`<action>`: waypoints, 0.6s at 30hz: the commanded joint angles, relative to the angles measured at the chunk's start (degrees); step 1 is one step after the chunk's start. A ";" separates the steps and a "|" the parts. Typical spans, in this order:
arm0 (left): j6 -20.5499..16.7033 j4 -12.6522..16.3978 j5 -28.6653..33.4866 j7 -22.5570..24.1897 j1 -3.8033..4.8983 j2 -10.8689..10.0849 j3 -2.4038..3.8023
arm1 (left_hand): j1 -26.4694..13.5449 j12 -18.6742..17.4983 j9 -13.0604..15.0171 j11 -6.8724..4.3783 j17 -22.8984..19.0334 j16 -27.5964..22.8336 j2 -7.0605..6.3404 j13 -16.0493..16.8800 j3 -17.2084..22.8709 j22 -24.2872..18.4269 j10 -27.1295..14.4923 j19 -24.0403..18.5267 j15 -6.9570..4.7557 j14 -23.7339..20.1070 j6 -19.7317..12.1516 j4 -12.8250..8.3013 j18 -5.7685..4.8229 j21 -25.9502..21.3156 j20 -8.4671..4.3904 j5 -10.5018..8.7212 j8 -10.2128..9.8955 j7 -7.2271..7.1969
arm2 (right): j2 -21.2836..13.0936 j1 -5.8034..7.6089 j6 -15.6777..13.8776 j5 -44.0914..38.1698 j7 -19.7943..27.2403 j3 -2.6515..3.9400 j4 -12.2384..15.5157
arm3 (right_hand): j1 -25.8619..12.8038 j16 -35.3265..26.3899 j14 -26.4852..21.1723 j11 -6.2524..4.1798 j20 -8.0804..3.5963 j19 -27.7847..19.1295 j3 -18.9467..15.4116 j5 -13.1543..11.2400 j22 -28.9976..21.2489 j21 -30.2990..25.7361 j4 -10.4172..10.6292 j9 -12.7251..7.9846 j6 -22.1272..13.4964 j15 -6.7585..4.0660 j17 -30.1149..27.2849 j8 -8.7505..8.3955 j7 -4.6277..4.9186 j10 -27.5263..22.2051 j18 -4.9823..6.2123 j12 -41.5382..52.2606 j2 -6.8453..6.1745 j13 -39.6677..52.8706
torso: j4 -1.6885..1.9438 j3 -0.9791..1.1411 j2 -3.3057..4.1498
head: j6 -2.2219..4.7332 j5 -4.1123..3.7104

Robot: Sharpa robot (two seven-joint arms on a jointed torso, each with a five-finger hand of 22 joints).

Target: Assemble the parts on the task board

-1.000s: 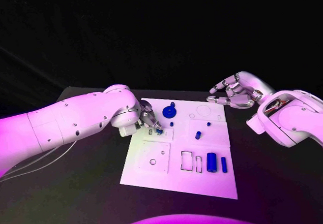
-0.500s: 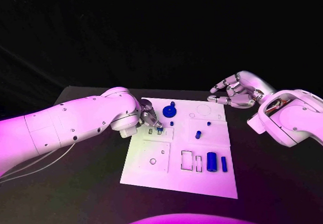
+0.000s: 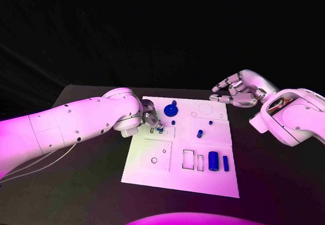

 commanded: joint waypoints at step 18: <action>3.70 -0.38 -1.08 -0.88 -0.11 0.59 -0.11 | -0.29 -0.11 0.16 -0.12 15.05 0.14 -0.21 -0.17 11.37 12.70 0.48 4.27 -0.49 6.00 1.23 -11.96 -1.17 0.30 -0.42 1.37 0.09 -0.60 | 0.07 -0.02 0.29 -0.69 0.12 0.00 0.06 | -0.01 -0.18 4.32 -0.35 -0.07 -0.23 -0.37 0.25 7.66 -0.32 -0.05 0.08 -0.36 -0.23 8.63 0.33 -0.05 -0.11 0.35 -0.16 0.63 1.25 | -0.01 0.00 -0.02 | -0.18 -0.06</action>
